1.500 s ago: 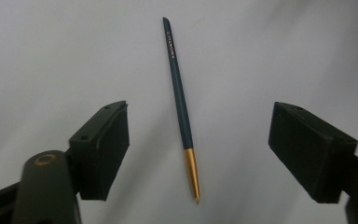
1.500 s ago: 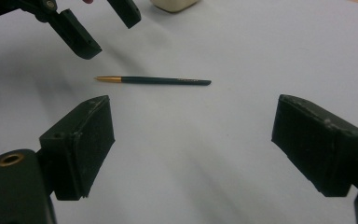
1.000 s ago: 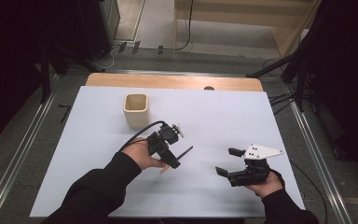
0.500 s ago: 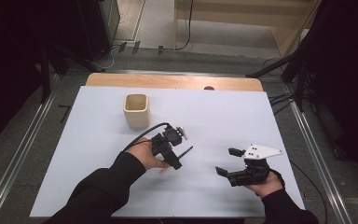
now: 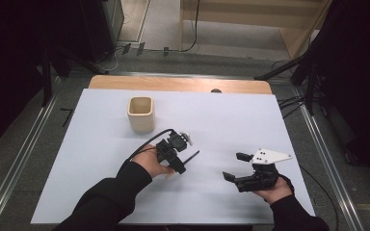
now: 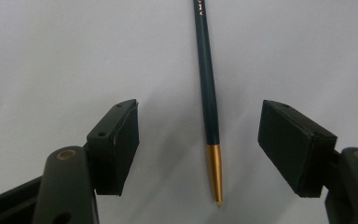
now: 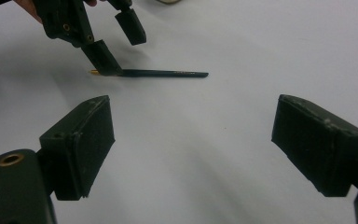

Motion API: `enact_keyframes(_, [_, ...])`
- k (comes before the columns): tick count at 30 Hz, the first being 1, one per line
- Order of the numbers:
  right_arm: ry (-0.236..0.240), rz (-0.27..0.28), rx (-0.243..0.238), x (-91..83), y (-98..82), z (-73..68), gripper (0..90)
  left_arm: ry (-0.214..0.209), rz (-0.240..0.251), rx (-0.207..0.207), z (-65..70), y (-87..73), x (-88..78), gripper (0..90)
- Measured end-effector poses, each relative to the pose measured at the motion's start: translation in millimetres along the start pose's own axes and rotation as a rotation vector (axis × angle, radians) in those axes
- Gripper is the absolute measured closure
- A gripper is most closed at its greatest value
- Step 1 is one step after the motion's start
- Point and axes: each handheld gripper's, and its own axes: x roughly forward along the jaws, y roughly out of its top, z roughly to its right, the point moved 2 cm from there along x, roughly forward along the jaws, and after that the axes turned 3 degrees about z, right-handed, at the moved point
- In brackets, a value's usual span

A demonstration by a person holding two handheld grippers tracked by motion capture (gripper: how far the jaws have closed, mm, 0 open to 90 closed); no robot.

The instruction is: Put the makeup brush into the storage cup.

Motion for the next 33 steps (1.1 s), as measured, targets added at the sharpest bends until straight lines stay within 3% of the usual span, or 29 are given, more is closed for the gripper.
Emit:
enact_keyframes(9, [-0.003,-0.001,-0.001,-0.2,0.0,0.1,13.4,0.036,-0.029,0.02,6.4,-1.3,10.9,33.8])
enact_keyframes(20, [-0.006,-0.004,-0.003,0.2,-0.1,-0.2,13.4,0.077,-0.036,0.029,10.2,-0.7,11.4,39.8])
enact_keyframes(33, [-0.007,-0.004,-0.004,0.3,-0.1,-0.3,13.5,0.08,-0.062,-0.007,19.4,2.0,10.2,65.2])
